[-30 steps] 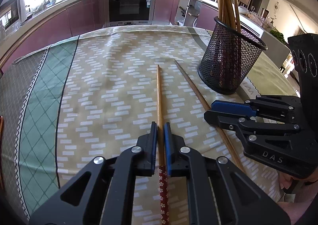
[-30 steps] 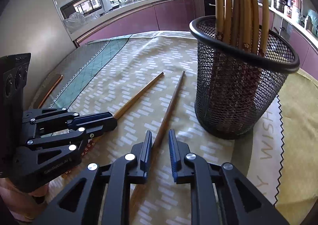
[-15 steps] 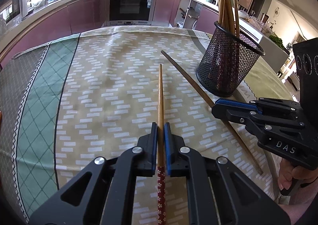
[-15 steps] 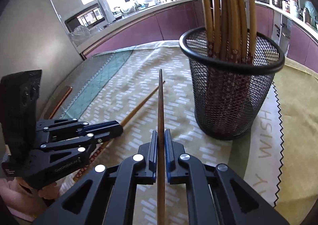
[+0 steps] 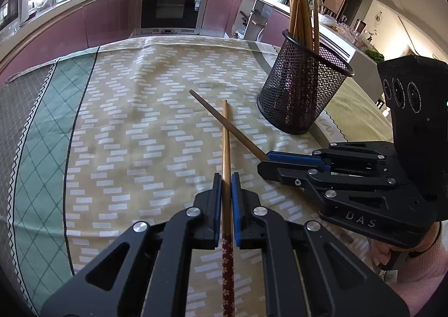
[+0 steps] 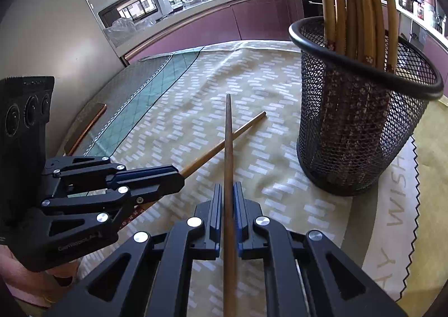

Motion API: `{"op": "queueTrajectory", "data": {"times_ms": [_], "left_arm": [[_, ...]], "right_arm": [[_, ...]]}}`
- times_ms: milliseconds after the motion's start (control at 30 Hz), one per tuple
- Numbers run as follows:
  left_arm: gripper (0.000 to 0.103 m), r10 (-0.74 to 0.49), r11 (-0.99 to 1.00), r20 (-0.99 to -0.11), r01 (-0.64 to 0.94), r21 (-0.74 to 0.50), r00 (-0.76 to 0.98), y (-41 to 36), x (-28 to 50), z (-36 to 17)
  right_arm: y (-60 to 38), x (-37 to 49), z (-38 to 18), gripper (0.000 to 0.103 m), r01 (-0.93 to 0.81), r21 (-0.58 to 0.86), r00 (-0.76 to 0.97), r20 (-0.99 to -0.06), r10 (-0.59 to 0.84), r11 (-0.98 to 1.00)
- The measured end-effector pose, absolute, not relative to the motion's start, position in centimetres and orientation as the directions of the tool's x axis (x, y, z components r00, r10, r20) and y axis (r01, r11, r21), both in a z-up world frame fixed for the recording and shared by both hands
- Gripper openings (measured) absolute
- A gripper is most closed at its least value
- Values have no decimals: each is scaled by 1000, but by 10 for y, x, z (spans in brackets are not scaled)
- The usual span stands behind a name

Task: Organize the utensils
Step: 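Lift the chopstick upright with the right gripper toward the mesh cup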

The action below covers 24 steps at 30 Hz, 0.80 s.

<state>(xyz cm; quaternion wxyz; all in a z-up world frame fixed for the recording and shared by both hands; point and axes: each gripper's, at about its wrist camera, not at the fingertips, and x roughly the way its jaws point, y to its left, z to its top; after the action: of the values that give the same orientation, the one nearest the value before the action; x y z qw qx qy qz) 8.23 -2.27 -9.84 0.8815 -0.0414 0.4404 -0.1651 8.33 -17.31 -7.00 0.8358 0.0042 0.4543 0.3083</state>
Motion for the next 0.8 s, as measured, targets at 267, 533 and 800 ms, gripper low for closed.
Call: {"op": "queueTrajectory", "data": {"times_ms": [267, 533, 800], "left_arm": [[8, -317, 944, -781, 257, -206, 538, -24, 86, -105], [7, -301, 949, -782, 253, -188, 546, -28, 88, -103], [7, -343, 937, -744, 266, -227, 573, -20, 84, -84]], "right_arm": [[-180, 77, -63, 6, -520, 280, 416, -743, 525, 807], [-188, 68, -46, 6, -540, 272, 450, -706, 547, 796], [-201, 57, -26, 6, -565, 266, 504, -638, 582, 781]]}}
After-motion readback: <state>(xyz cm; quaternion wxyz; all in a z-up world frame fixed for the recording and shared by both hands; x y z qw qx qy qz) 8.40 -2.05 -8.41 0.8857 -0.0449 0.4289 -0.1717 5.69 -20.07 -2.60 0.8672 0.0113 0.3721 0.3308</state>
